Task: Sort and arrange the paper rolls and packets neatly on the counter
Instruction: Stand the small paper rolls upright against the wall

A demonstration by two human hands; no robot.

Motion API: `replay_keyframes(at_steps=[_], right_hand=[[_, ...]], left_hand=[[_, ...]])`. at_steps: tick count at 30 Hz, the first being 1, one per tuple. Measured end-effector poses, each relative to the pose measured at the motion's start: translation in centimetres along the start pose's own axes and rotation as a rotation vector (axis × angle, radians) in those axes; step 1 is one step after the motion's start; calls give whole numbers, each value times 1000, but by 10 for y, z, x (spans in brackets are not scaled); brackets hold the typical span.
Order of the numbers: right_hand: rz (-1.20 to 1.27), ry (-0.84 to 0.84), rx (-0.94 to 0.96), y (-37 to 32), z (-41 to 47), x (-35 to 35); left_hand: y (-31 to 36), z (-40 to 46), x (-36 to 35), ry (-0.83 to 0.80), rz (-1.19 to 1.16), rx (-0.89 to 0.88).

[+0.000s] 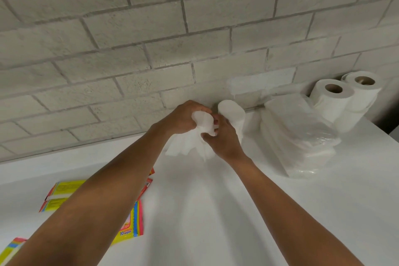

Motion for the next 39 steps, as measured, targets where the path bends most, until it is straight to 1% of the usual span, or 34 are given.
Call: replay_keyframes(at_steps=[5,10,15,18,21,26,29,34,39], right_hand=[[-42,64,-12,-2,8,-11],[-76,133,-40,0,11,-19],[-70,189,-55,-5,12,-27],[-62,208,-57,-5,10,-32],[-43,217,-65,-5,9,-36],[41,184,-77,-3,8,-35],[67,116,-89,1,3,-34],[58,11,-133,11,-13,-34],[39,-47,-196,20,-36,-32]], left_hand=[[-8,2,-1,8,-71,34],[-9,-1,0,28,-115,20],[-16,-13,1,129,-176,23],[-17,-22,1,221,-225,112],[-23,-30,-5,233,-232,217],[-30,-43,-12,236,-315,272],[-28,-53,-17,237,-366,295],[-31,-81,-32,220,-421,343],[-38,-123,-44,180,-514,428]])
Point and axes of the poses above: each hand's wrist, its own z-axis towards the middle knuckle, its own x-axis out of the back of the hand, y = z × x, the point moved 2 cm from there along z, towards the middle knuckle, and after that the axes turned 8 degrees about -z, right-handed, at the moved point
